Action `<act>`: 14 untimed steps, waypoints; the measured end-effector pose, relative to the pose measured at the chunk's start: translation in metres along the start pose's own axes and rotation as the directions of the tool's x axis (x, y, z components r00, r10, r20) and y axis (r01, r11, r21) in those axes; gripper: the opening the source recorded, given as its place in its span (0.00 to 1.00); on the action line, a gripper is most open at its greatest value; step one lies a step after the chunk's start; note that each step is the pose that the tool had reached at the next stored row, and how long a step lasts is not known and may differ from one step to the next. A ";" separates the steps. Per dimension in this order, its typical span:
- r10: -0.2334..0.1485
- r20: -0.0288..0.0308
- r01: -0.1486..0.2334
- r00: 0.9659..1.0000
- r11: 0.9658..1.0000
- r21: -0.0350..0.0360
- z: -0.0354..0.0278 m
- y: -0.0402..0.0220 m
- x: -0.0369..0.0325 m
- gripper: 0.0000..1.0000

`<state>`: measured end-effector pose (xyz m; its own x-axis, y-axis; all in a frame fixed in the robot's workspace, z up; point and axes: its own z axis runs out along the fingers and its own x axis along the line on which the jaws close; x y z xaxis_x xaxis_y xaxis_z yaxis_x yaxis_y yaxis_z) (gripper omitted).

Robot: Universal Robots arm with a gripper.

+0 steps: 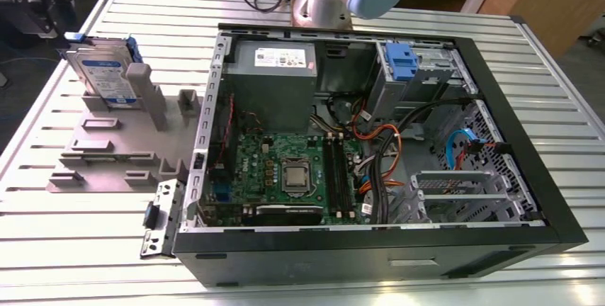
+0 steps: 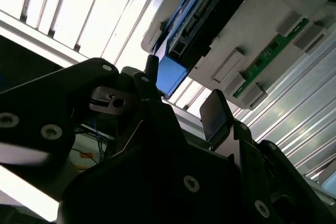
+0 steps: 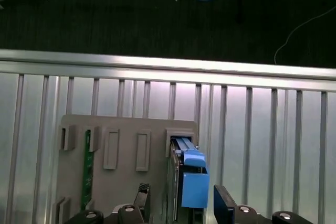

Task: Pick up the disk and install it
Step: 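Pick up the disk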

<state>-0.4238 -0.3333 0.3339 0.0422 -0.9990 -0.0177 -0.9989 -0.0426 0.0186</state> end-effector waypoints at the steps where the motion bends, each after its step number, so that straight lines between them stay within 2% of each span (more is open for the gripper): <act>1: 0.000 0.000 0.000 1.000 1.000 0.000 0.0003 0.0001 -0.0009 0.59; 6: 0.017 0.000 -0.017 1.000 1.000 0.000 0.0025 0.0000 -0.0043 0.59; 10: 0.038 0.001 -0.038 0.999 0.999 0.001 0.0055 -0.0001 -0.0045 0.59; 14: 0.041 0.000 -0.041 0.999 0.999 0.001 0.0066 -0.0001 -0.0045 0.59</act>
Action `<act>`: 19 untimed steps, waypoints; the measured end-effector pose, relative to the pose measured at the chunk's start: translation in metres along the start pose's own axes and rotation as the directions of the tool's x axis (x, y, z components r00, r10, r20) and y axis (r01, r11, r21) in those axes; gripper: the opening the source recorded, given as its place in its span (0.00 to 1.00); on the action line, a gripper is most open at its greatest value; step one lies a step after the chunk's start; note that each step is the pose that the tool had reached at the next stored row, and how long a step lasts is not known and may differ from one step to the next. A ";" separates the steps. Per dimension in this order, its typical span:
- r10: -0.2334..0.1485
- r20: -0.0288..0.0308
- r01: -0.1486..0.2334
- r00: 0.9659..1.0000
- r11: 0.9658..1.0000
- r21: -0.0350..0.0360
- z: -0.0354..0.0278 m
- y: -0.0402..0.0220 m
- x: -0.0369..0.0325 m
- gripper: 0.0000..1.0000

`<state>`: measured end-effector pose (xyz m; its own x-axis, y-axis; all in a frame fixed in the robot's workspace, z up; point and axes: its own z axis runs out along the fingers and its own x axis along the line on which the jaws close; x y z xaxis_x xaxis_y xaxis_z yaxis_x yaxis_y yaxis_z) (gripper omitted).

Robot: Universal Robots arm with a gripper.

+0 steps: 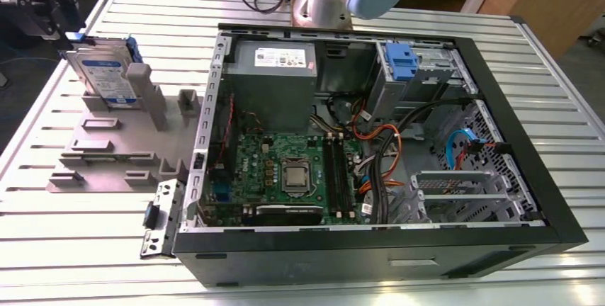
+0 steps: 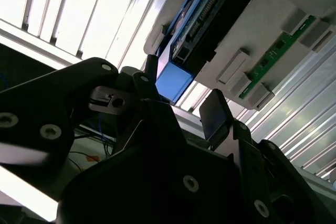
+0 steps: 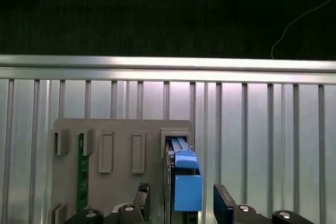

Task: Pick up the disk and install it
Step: 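Pick up the disk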

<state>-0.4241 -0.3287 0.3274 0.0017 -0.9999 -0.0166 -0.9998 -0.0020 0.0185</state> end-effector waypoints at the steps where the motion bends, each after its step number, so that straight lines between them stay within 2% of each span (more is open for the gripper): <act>1: 0.000 0.000 0.000 1.000 1.000 0.000 0.0001 0.0000 0.0000 0.59; 7: 0.000 -0.002 0.000 1.000 1.000 0.005 0.0019 0.0017 0.0000 0.59; 19: 0.000 -0.002 0.000 1.000 1.000 0.005 0.0040 0.0033 0.0001 0.59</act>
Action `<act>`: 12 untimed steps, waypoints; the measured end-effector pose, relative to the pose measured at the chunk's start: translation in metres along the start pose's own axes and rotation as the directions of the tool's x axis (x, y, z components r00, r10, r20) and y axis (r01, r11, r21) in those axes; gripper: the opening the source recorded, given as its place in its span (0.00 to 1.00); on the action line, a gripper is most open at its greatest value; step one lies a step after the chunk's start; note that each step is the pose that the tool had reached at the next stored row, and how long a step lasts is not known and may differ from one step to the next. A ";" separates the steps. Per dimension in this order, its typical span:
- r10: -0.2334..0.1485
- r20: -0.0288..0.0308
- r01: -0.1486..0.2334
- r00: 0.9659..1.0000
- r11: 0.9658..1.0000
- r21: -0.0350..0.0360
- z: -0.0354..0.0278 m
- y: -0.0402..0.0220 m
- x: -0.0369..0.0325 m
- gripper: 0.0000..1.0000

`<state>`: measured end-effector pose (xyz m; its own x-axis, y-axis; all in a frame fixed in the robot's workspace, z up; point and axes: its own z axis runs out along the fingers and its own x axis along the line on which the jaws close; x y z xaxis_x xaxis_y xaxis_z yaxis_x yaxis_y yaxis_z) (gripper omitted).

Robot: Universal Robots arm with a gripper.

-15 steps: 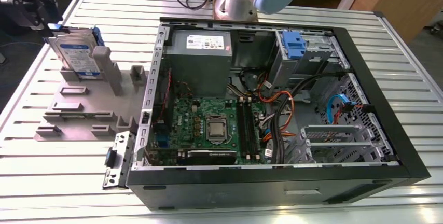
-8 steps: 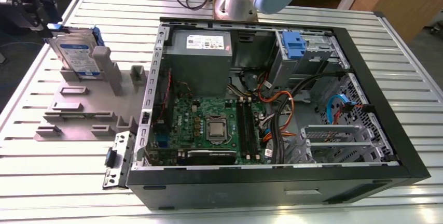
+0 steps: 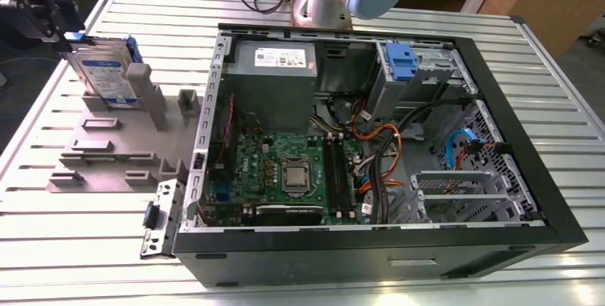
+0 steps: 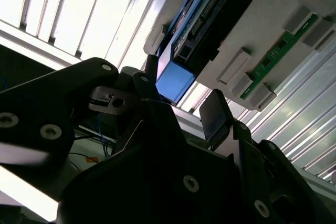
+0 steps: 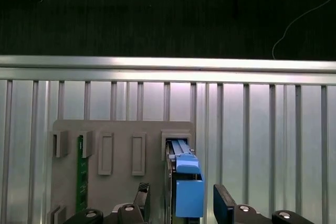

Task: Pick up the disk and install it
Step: 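Pick up the disk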

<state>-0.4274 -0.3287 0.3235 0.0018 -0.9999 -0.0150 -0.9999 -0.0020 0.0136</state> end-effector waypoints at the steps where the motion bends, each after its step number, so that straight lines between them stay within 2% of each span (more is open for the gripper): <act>1: 0.000 0.000 0.000 1.000 1.000 0.000 0.0001 0.0000 0.0000 0.59; 6: 0.000 0.000 0.000 1.000 1.000 0.000 0.0023 0.0009 0.0000 0.59; 7: 0.000 0.000 0.000 1.000 1.000 0.001 0.0081 0.0042 0.0001 0.59; 8: 0.000 0.000 0.000 1.000 1.000 0.001 0.0102 0.0048 0.0002 0.59; 12: 0.000 0.000 0.000 1.000 1.000 0.001 0.0140 0.0049 0.0001 0.59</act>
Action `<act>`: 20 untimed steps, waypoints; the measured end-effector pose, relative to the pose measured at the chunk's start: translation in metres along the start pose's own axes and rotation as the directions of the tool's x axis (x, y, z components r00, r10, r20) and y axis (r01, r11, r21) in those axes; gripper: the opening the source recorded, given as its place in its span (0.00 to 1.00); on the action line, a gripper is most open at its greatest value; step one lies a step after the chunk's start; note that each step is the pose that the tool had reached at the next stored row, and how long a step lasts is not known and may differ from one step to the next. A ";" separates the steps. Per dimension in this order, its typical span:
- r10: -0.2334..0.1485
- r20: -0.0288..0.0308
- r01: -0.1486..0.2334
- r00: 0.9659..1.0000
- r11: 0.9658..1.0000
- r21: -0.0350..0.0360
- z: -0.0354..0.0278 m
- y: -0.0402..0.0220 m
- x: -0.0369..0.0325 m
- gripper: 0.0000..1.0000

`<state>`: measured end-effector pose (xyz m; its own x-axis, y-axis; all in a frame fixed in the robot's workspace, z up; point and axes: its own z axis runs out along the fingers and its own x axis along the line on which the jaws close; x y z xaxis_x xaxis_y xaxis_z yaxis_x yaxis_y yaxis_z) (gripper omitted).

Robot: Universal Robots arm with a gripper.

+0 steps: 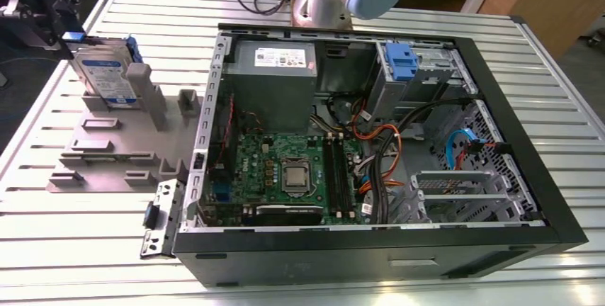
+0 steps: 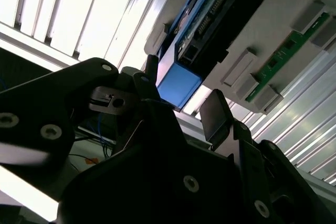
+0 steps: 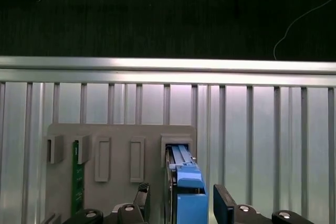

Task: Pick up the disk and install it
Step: 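Pick up the disk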

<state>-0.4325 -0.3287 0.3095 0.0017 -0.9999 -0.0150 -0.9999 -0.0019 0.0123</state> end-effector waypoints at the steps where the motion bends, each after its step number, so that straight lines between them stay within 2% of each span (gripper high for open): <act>1: 0.000 0.000 0.000 1.000 1.000 0.000 0.0009 0.0000 -0.0001 0.59; 9: -0.002 0.000 0.002 1.000 1.000 0.000 0.0069 -0.0001 -0.0011 0.59; 15: -0.001 0.000 0.001 1.000 1.000 0.000 0.0102 -0.0002 -0.0046 0.59; 20: 0.021 0.000 -0.021 1.000 1.000 0.000 0.0131 -0.0002 -0.0052 0.59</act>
<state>-0.4324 -0.3232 0.2966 -0.0189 -0.9997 -0.0149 -0.9997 0.0187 0.0127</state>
